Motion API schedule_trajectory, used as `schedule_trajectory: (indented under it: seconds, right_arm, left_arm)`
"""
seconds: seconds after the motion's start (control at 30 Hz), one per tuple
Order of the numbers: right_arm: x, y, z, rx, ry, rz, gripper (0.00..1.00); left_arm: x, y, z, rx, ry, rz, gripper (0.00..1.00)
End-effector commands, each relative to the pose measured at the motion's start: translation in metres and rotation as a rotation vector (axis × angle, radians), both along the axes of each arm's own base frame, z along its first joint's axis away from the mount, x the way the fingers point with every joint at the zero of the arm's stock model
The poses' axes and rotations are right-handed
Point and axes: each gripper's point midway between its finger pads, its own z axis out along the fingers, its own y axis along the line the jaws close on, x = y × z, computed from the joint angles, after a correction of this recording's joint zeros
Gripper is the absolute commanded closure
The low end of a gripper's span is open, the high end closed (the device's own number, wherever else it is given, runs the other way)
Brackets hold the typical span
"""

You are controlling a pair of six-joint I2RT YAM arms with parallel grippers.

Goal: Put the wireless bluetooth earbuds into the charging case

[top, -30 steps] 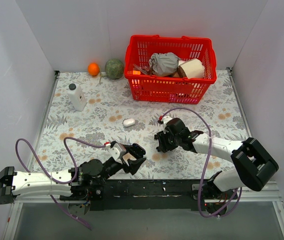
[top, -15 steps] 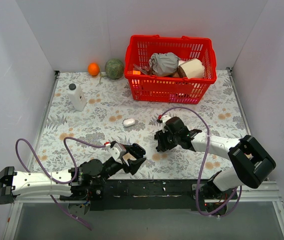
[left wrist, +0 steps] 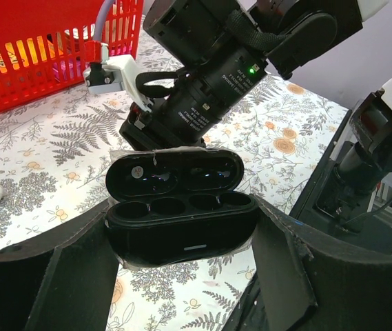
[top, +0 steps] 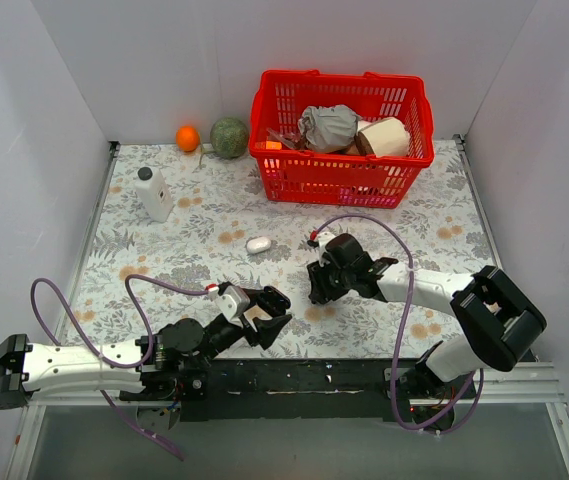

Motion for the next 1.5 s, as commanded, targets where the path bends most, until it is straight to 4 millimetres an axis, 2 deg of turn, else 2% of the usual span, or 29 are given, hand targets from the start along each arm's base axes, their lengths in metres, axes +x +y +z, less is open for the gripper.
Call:
schedule_trajectory:
  seconds: [0.0,0.2,0.3,0.33,0.4,0.43,0.57,0.67,0.7,0.73,0.8,0.83,0.9,0.93,1.03,1.1,1.13,1.2,1.23,1.3,1.37,1.47]
  right_arm:
    - [0.002,0.002,-0.004,-0.023,0.000,-0.002,0.53]
    - [0.001,0.002,-0.005,-0.021,0.005,-0.004,0.68]
    - [0.001,0.002,-0.004,-0.022,0.004,-0.005,0.79]
    - [0.001,0.002,-0.005,-0.023,0.005,-0.008,0.85]
    - [0.001,0.001,-0.005,-0.027,0.006,-0.009,0.90]
    - [0.002,0.001,-0.004,-0.026,0.003,-0.010,0.96]
    - [0.004,0.000,0.004,-0.019,-0.021,-0.015,0.99]
    - [0.004,0.002,0.032,0.023,-0.078,0.020,0.99]
    - [0.003,0.005,0.053,0.066,-0.119,0.045,0.99]
    - [-0.003,0.002,0.061,0.068,-0.119,0.067,0.99]
    - [-0.006,0.003,0.098,0.105,-0.190,0.132,0.99]
    - [-0.012,-0.002,0.106,0.092,-0.190,0.159,0.99]
    - [-0.015,-0.003,0.145,0.121,-0.271,0.207,0.99]
    - [-0.017,-0.006,0.154,0.124,-0.291,0.217,0.99]
    - [-0.038,-0.001,0.194,0.240,-0.343,0.306,0.99]
    - [-0.059,0.005,0.221,0.335,-0.384,0.419,0.99]
    - [-0.063,0.005,0.229,0.353,-0.399,0.439,0.99]
    - [-0.080,0.005,0.243,0.394,-0.411,0.506,0.99]
    - [-0.085,0.005,0.256,0.406,-0.444,0.537,0.99]
    - [-0.099,0.004,0.261,0.404,-0.432,0.594,0.99]
    - [-0.105,0.003,0.276,0.413,-0.460,0.623,0.99]
    - [-0.113,0.003,0.290,0.435,-0.470,0.635,0.99]
  left_arm:
    - [0.001,0.003,-0.003,-0.004,0.006,0.012,1.00]
    - [0.000,0.004,-0.003,-0.007,0.005,0.011,1.00]
    - [0.000,0.004,-0.004,-0.006,0.007,0.009,1.00]
    - [0.000,0.004,-0.004,-0.007,0.008,0.009,1.00]
    - [0.000,0.004,-0.003,-0.009,0.008,0.009,1.00]
    - [0.000,0.005,-0.004,-0.008,0.006,0.009,1.00]
    - [0.000,0.005,-0.004,-0.007,0.009,0.009,1.00]
    - [-0.002,0.005,-0.002,-0.007,0.007,0.000,1.00]
    - [-0.003,0.005,0.000,-0.013,0.006,-0.005,1.00]
    - [-0.006,0.003,0.002,-0.010,0.000,-0.030,1.00]
    - [-0.013,0.001,0.007,-0.019,-0.009,-0.074,1.00]
    - [-0.019,0.000,0.013,-0.033,-0.026,-0.111,1.00]
    - [-0.023,0.001,0.020,-0.054,-0.038,-0.134,1.00]
    - [-0.025,0.004,0.028,-0.084,-0.050,-0.144,1.00]
    - [-0.040,0.005,0.037,-0.129,-0.073,-0.228,1.00]
    - [-0.048,0.007,0.042,-0.143,-0.080,-0.272,1.00]
    - [-0.051,0.006,0.037,-0.115,-0.077,-0.292,1.00]
    - [-0.059,0.005,0.042,-0.098,-0.088,-0.338,1.00]
    - [-0.062,0.003,0.038,-0.066,-0.085,-0.357,1.00]
    - [-0.065,0.001,0.036,-0.029,-0.094,-0.382,1.00]
    - [-0.064,0.000,0.039,-0.006,-0.099,-0.380,1.00]
    - [-0.050,-0.005,0.028,0.063,-0.104,-0.320,1.00]
